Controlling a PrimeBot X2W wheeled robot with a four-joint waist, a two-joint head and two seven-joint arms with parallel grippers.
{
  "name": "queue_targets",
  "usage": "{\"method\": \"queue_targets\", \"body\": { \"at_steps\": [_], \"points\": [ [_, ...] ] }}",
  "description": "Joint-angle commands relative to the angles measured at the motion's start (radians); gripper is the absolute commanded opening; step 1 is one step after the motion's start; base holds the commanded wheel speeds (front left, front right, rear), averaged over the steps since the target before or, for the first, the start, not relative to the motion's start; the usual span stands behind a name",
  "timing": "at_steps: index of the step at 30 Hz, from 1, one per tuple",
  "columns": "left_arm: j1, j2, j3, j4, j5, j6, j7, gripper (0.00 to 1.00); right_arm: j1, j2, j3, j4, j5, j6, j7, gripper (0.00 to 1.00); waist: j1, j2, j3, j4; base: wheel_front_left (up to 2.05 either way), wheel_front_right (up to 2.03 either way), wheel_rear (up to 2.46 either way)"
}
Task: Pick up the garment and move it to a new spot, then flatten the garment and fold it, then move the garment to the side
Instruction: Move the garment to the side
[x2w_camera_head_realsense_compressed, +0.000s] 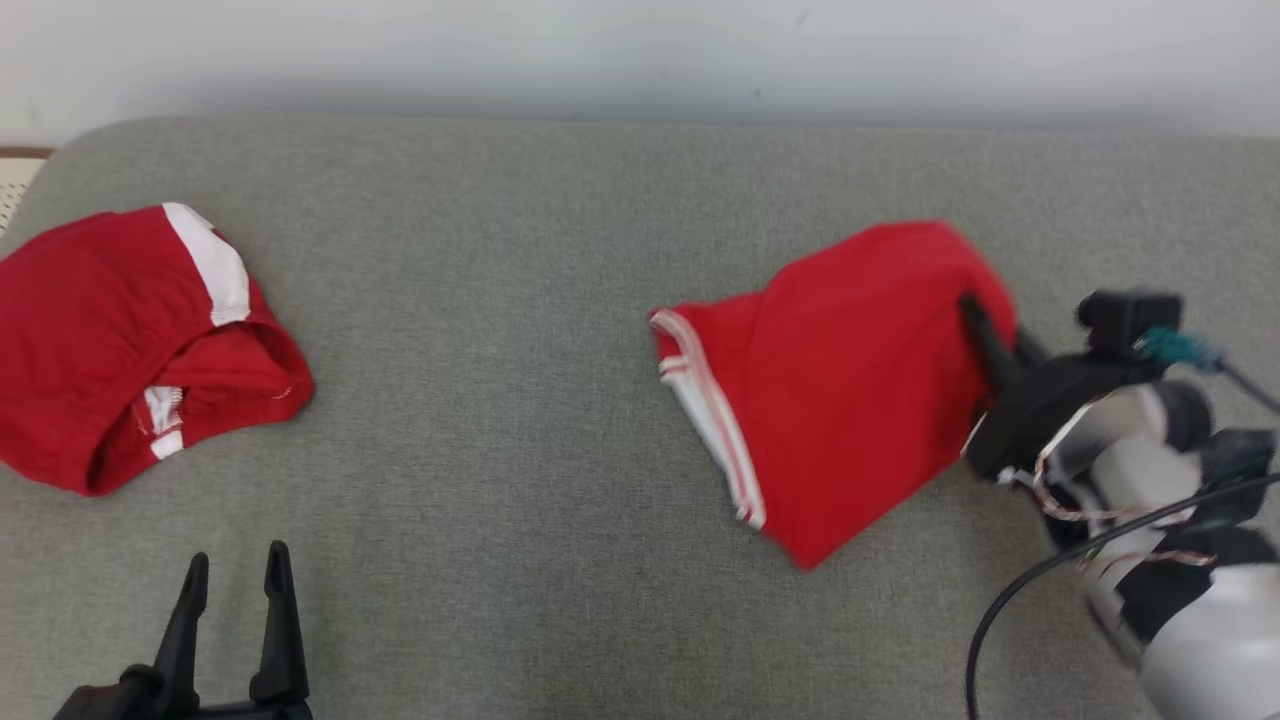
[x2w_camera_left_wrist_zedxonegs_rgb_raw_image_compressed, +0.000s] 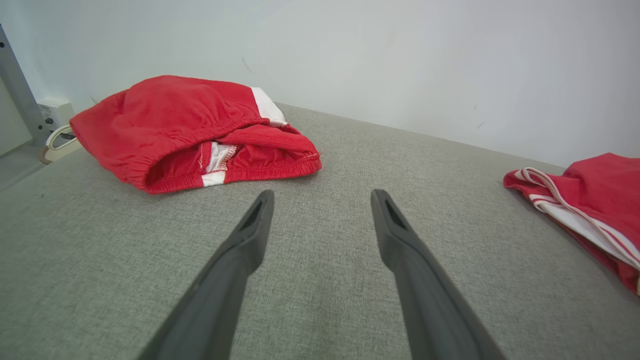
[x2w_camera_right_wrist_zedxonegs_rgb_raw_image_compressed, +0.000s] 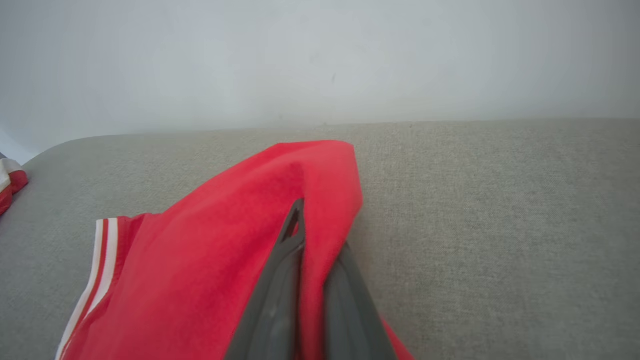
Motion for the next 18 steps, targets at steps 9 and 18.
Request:
{"method": "queue_targets", "body": {
  "at_steps": [9,18],
  "points": [
    [-0.055,0.021,0.026,-0.059,0.019,-0.026,-0.002,1.00,-0.194,-0.122,-0.006,0.073,-0.033,0.000,-0.021,0.00,-0.0002,-0.0001,0.129,-0.054,0.00,0.00,0.00],
    [-0.069,0.065,0.056,-0.131,0.029,-0.037,-0.002,1.00,-0.299,-0.192,-0.024,0.124,-0.076,0.000,-0.028,0.00,-0.0002,-0.0001,0.224,-0.091,0.00,0.00,0.00]
  ]
}}
